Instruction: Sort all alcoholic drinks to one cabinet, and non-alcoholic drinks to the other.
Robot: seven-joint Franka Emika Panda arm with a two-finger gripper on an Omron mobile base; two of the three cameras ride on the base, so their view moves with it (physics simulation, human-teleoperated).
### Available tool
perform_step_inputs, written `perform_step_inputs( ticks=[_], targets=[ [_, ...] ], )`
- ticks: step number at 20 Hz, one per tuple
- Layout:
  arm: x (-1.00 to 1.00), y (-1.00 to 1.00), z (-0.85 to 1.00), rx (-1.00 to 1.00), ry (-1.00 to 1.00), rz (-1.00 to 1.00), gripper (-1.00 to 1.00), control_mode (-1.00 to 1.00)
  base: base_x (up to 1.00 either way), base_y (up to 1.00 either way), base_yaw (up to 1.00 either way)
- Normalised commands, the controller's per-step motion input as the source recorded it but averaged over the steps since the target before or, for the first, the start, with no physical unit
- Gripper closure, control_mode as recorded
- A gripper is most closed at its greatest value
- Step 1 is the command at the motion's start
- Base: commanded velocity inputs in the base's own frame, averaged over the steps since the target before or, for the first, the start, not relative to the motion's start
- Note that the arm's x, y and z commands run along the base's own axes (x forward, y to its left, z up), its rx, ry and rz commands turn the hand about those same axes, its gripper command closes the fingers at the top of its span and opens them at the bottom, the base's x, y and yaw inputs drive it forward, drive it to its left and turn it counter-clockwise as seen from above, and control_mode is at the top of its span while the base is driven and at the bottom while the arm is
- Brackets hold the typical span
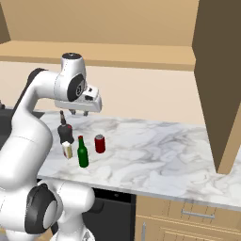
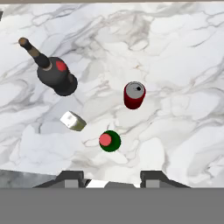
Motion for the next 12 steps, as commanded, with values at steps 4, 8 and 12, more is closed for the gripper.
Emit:
perform_step_inputs(
  ticks=[4,8,12],
  targets=[
    [-0.05,0.0,0.0,0.0,0.01,0.0,-1.0,-1.0,0.0,0.0,0.0],
    [-0.14,0.0,0.0,0.0,0.01,0.0,-1.0,-1.0,0.0,0.0,0.0],
    [-0.25,0.0,-0.09,0.0,0.0,0.0,-1.0,-1.0,0.0,0.0,0.0]
  ],
)
